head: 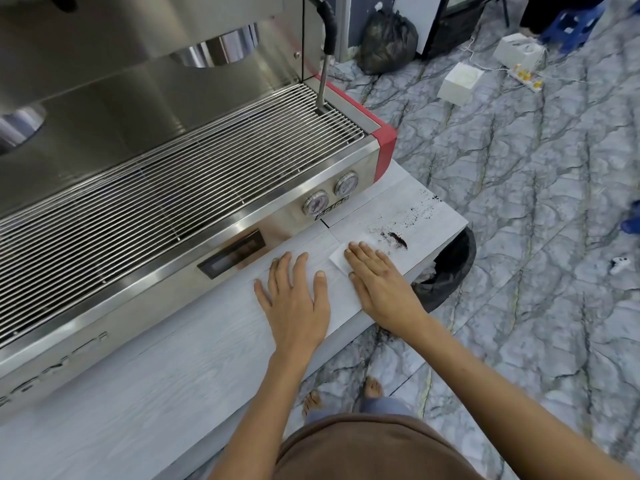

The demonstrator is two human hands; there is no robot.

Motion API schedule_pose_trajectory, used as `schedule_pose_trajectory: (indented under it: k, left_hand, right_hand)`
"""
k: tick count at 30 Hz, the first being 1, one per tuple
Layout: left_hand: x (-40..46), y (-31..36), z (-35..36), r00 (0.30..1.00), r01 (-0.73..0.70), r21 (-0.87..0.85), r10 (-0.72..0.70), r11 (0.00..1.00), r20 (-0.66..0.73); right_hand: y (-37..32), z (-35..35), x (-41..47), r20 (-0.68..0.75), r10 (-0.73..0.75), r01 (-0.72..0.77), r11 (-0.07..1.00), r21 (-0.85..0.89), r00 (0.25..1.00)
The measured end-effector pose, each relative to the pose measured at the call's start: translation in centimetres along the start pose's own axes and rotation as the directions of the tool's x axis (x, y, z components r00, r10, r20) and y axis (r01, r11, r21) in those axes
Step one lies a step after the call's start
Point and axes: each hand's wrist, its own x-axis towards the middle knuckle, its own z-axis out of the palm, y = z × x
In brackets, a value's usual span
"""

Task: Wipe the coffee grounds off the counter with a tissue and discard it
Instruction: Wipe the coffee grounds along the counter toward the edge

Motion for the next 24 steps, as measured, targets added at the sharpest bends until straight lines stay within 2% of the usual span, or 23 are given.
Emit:
schedule_pose_trajectory:
  k: [5, 15, 24]
  left_hand:
    - [0.7, 2.1, 1.4, 0.998, -0.051, 0.029, 0.05, 0.998, 0.022]
    - [2.0, 4.9, 3.9, 0.999, -0.015, 0.143, 0.021, 0.99, -0.037]
    - [1.9, 4.9, 3.7, 0.999, -0.001, 0.116, 0.006, 0.993, -0.041]
  right_hand:
    - [1.9, -0.5, 0.7, -0.026, 0.006, -0.007, 1.0, -0.013, 1.0]
    - [6.3, -1.7, 1.7, -0.056, -0.009, 0.004, 0.997, -0.08, 0.998]
    - [9.6, -2.8, 2.9, -0.075, 0.065, -0.062, 0.997, 0.033, 0.995]
